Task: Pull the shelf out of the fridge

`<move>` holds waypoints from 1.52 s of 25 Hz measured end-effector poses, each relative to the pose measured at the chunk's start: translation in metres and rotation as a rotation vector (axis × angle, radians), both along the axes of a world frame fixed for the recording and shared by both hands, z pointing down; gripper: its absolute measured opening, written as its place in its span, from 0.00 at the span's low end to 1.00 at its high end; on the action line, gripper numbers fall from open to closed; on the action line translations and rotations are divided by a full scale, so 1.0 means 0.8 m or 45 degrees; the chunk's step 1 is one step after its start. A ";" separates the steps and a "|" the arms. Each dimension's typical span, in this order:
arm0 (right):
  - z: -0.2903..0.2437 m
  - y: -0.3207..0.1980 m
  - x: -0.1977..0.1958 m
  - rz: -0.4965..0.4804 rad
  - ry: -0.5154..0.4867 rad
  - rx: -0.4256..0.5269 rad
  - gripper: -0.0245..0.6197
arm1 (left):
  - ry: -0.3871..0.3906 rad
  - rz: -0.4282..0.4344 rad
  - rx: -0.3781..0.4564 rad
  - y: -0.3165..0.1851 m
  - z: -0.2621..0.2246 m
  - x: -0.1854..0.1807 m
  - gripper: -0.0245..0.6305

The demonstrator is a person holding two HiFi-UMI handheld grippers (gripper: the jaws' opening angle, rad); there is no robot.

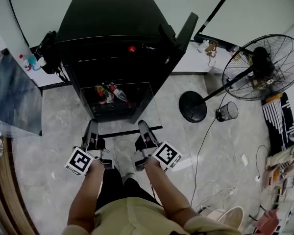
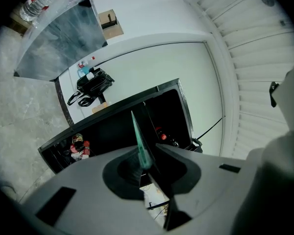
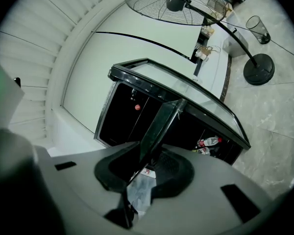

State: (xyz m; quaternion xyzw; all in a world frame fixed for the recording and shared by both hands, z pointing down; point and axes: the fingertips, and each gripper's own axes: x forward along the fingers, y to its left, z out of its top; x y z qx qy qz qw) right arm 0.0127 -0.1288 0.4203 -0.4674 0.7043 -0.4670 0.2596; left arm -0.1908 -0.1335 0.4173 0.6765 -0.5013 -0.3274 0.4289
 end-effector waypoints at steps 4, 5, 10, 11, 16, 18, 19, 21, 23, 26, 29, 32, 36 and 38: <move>-0.015 0.015 0.002 -0.045 0.024 0.038 0.17 | -0.027 -0.012 0.044 0.019 -0.021 0.005 0.14; -0.019 0.018 0.003 -0.053 0.025 0.049 0.17 | -0.033 -0.016 0.051 0.024 -0.025 0.006 0.14; -0.037 0.038 0.005 -0.085 0.031 0.082 0.17 | -0.040 -0.041 0.070 0.049 -0.040 0.009 0.14; -0.043 0.040 0.004 -0.098 0.030 0.101 0.18 | -0.043 -0.044 0.079 0.053 -0.044 0.009 0.14; -0.053 0.061 0.007 -0.121 0.033 0.103 0.18 | -0.036 -0.055 0.090 0.075 -0.055 0.013 0.14; -0.056 0.068 0.007 -0.132 0.041 0.109 0.18 | -0.045 -0.058 0.098 0.083 -0.059 0.014 0.14; -0.057 0.072 0.007 -0.136 0.045 0.109 0.18 | -0.046 -0.061 0.098 0.087 -0.060 0.014 0.14; -0.058 0.078 0.009 -0.135 0.052 0.100 0.18 | -0.045 -0.064 0.096 0.094 -0.063 0.014 0.14; -0.059 0.084 0.011 -0.126 0.060 0.088 0.18 | -0.041 -0.065 0.092 0.099 -0.065 0.015 0.14; -0.063 0.094 0.011 -0.126 0.067 0.088 0.19 | -0.054 -0.067 0.089 0.108 -0.070 0.014 0.14; -0.069 0.103 0.009 -0.138 0.059 0.093 0.19 | -0.065 -0.072 0.100 0.119 -0.078 0.013 0.14; -0.074 0.111 0.009 -0.125 0.067 0.079 0.19 | -0.064 -0.070 0.103 0.127 -0.085 0.013 0.14; -0.083 0.122 0.004 -0.125 0.078 0.092 0.19 | -0.067 -0.074 0.087 0.138 -0.087 0.009 0.14; -0.085 0.125 0.003 -0.131 0.084 0.096 0.19 | -0.079 -0.076 0.089 0.143 -0.089 0.008 0.14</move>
